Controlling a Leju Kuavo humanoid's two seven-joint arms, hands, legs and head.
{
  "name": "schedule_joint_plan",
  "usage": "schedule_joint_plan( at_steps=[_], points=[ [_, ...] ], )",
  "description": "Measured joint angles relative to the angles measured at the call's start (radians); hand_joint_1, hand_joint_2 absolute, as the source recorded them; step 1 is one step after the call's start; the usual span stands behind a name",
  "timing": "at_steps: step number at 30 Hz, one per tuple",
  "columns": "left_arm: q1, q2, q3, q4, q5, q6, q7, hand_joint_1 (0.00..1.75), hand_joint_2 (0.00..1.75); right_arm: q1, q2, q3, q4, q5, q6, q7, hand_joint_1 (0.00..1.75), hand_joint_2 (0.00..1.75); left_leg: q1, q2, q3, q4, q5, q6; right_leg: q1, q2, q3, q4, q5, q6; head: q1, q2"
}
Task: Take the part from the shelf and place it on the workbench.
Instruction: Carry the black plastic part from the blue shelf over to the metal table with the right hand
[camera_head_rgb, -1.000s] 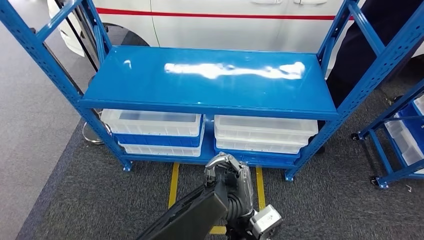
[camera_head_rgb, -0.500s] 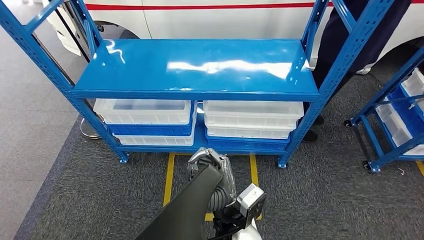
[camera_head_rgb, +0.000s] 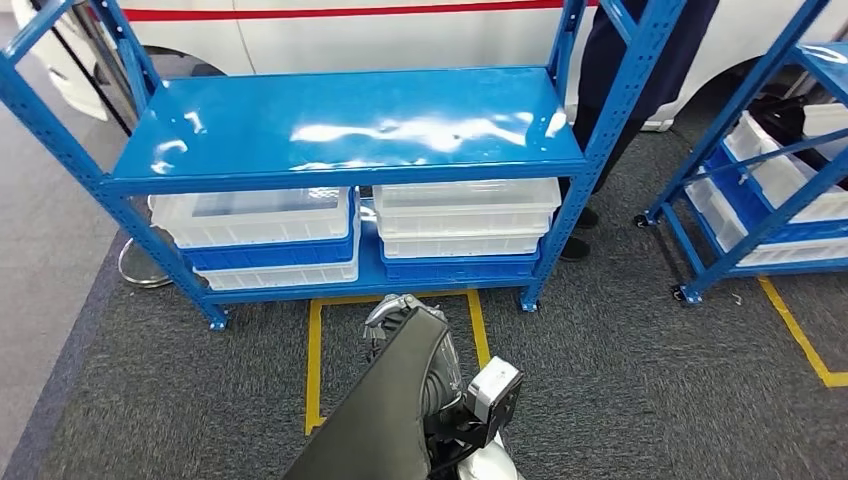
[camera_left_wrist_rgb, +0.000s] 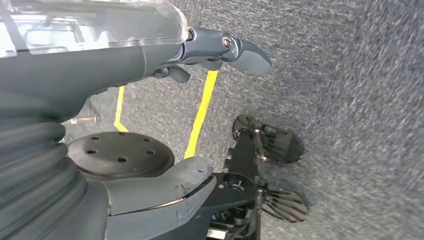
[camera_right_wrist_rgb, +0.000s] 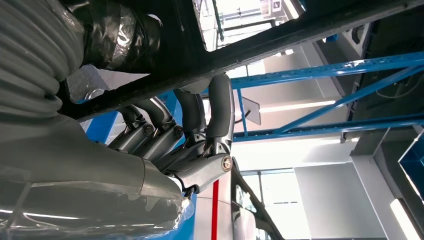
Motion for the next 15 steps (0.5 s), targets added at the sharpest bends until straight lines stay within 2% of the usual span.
schedule_joint_plan(
  at_steps=[2,3,4,6,7,8,9,11,12,13,15],
  points=[
    [0.007,0.002,0.0,0.0,0.01,-0.002,-0.003,0.0,1.75,0.003,-0.002,0.0,0.013,-0.008,0.008,-0.003,1.75,1.75,-0.002,0.03,-0.016,0.008,0.004,0.002,-0.002,-0.02,-0.045,0.122,-0.063,0.004,0.0,0.0],
    [0.011,0.003,0.0,0.0,0.014,-0.003,-0.004,0.0,1.75,0.007,-0.004,0.0,0.021,-0.012,0.01,-0.007,1.75,1.75,-0.003,0.044,-0.024,0.014,0.005,0.002,-0.002,-0.025,-0.05,0.153,-0.073,0.006,0.0,0.0],
    [0.014,0.004,0.0,0.0,0.018,-0.004,-0.005,0.0,1.75,0.011,-0.006,0.0,0.028,-0.015,0.011,-0.011,1.75,1.75,-0.003,0.058,-0.032,0.021,0.006,0.001,-0.004,-0.03,-0.034,0.144,-0.064,0.008,0.0,0.0],
    [0.016,0.005,0.001,0.0,0.021,-0.006,-0.007,0.0,1.75,0.016,-0.01,0.0,0.039,-0.02,0.012,-0.018,1.75,1.75,-0.003,0.08,-0.045,0.036,0.004,-0.002,-0.005,-0.052,0.046,0.028,-0.023,0.007,0.0,0.0],
    [0.016,0.005,0.001,0.0,0.021,-0.006,-0.008,0.0,1.75,0.017,-0.011,0.0,0.043,-0.02,0.012,-0.02,1.75,1.75,-0.005,0.091,-0.049,0.043,0.003,-0.006,-0.003,-0.07,0.083,-0.033,-0.007,0.003,0.0,0.0],
    [0.016,0.006,0.001,0.0,0.022,-0.006,-0.009,0.0,1.75,0.018,-0.011,0.0,0.047,-0.021,0.012,-0.02,1.75,1.75,-0.006,0.098,-0.052,0.048,0.002,-0.012,0.001,-0.082,0.105,-0.072,0.0,-0.004,0.0,0.0],
    [0.016,0.006,0.001,-0.001,0.023,-0.007,-0.01,0.0,1.75,0.018,-0.011,0.0,0.05,-0.021,0.013,-0.022,1.75,1.75,-0.008,0.105,-0.053,0.051,0.002,-0.018,0.004,-0.087,0.112,-0.09,0.001,-0.012,0.0,0.0],
    [0.017,0.007,0.001,-0.001,0.03,-0.008,-0.01,0.0,1.75,0.023,-0.012,-0.003,0.056,-0.021,0.012,-0.027,1.75,1.75,-0.009,0.12,-0.051,0.05,0.005,-0.03,0.008,-0.074,0.107,-0.092,0.007,-0.026,0.0,0.0],
    [0.017,0.008,0.001,-0.001,0.034,-0.009,-0.01,0.0,1.75,0.028,-0.012,-0.006,0.058,-0.021,0.012,-0.031,1.75,1.75,-0.007,0.115,-0.051,0.053,0.001,-0.036,0.005,-0.067,0.106,-0.096,0.012,-0.033,0.0,0.0],
    [0.018,0.01,0.002,-0.001,0.039,-0.012,-0.01,0.0,1.75,0.034,-0.013,-0.01,0.059,-0.022,0.011,-0.036,1.75,1.75,-0.004,0.098,-0.056,0.066,-0.013,-0.043,0.002,-0.058,0.104,-0.101,0.018,-0.04,-0.001,0.0],
    [0.022,0.017,0.003,-0.001,0.049,-0.017,-0.012,0.0,1.75,0.045,-0.013,-0.021,0.063,-0.024,0.015,-0.047,1.75,1.75,0.0,0.045,-0.088,0.148,-0.076,-0.053,-0.003,-0.04,0.097,-0.106,0.029,-0.052,-0.001,0.0]
  ],
)
